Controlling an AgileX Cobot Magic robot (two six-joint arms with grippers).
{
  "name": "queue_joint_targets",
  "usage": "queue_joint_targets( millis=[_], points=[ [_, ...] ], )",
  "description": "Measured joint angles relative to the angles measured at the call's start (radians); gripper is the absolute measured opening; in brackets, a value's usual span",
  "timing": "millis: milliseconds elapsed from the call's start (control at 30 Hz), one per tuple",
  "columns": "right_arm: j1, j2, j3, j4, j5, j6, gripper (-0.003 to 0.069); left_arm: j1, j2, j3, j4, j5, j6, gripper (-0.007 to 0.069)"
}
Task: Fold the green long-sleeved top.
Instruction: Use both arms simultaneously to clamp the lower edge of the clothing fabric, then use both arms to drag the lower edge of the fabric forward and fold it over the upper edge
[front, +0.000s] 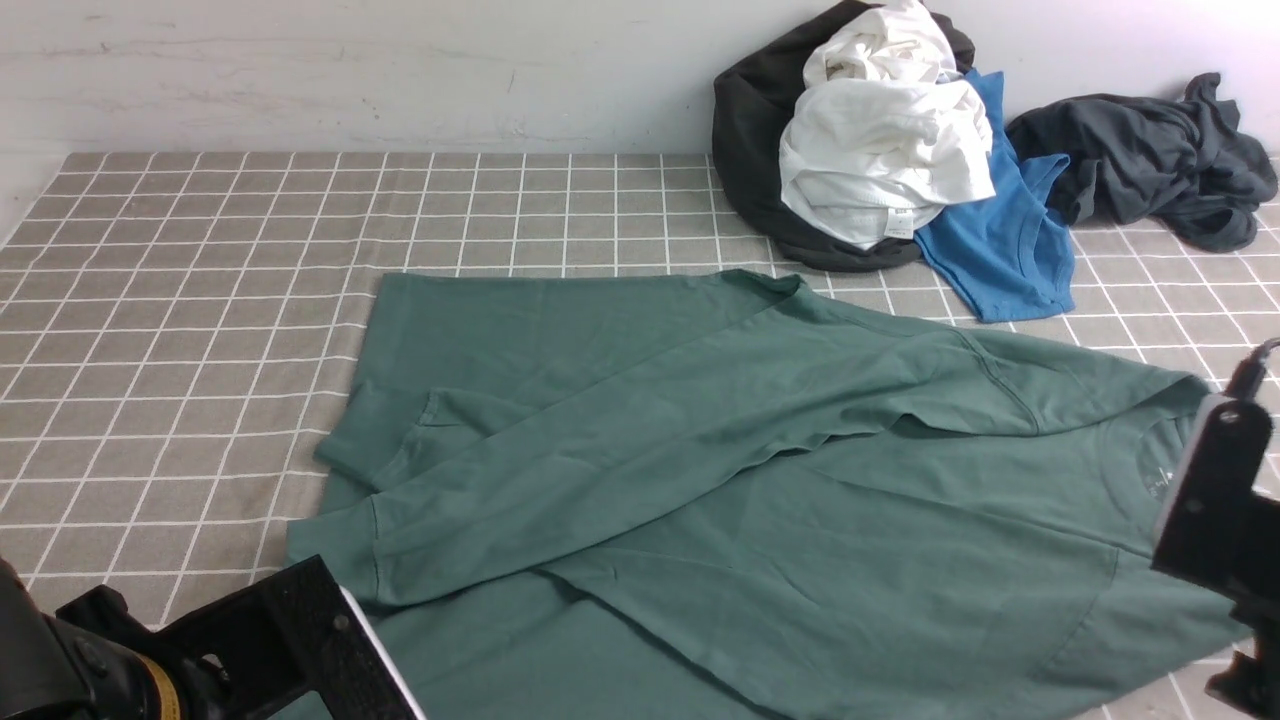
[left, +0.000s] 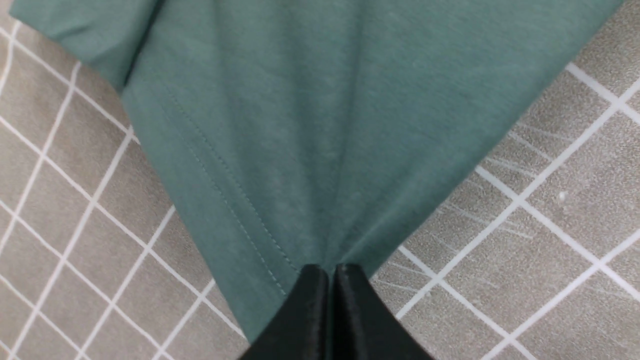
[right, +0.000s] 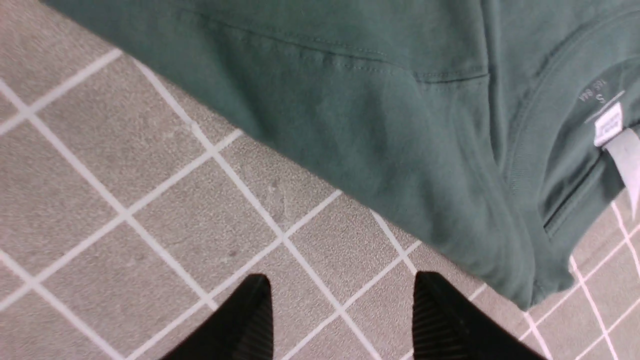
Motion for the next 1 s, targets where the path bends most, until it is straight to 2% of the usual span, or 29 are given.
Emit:
queue_joint_targets(
  millis=[233, 367, 467, 500, 633, 700, 900, 1000],
  points=[
    [0.0, 0.26, 0.0, -0.137, -0.166, 0.001, 0.0363, 0.0, -0.001, 0.001, -0.025, -0.017, -0.024, -0.0006],
    [0.0, 0.34, -0.001, -0.213, -0.18, 0.001, 0.0356, 0.0, -0.001, 0.001, -0.051, -0.028, -0.018, -0.0006],
    [0.003, 0.36, -0.01, -0.264, -0.187, 0.007, 0.029, 0.0, -0.001, 0.001, -0.061, -0.028, -0.012, -0.0006],
    [0.005, 0.36, -0.01, -0.27, -0.188, 0.019, 0.0247, 0.0, -0.001, 0.001, -0.063, -0.028, -0.012, -0.0006],
    [0.005, 0.371, -0.012, -0.298, -0.209, 0.129, 0.0078, 0.0, -0.002, 0.001, -0.064, -0.027, -0.023, -0.0006],
    [0.005, 0.37, -0.018, -0.299, -0.199, 0.221, 0.0018, 0.0, -0.012, 0.001, -0.064, -0.023, -0.039, -0.0006],
    [0.005, 0.298, -0.079, -0.252, -0.054, 0.452, -0.0006, 0.0, -0.106, -0.005, -0.064, -0.004, -0.108, -0.0006],
    [0.005, 0.247, -0.115, -0.207, 0.035, 0.483, -0.0006, 0.0, -0.152, -0.026, -0.063, 0.013, -0.157, -0.0006]
  ],
)
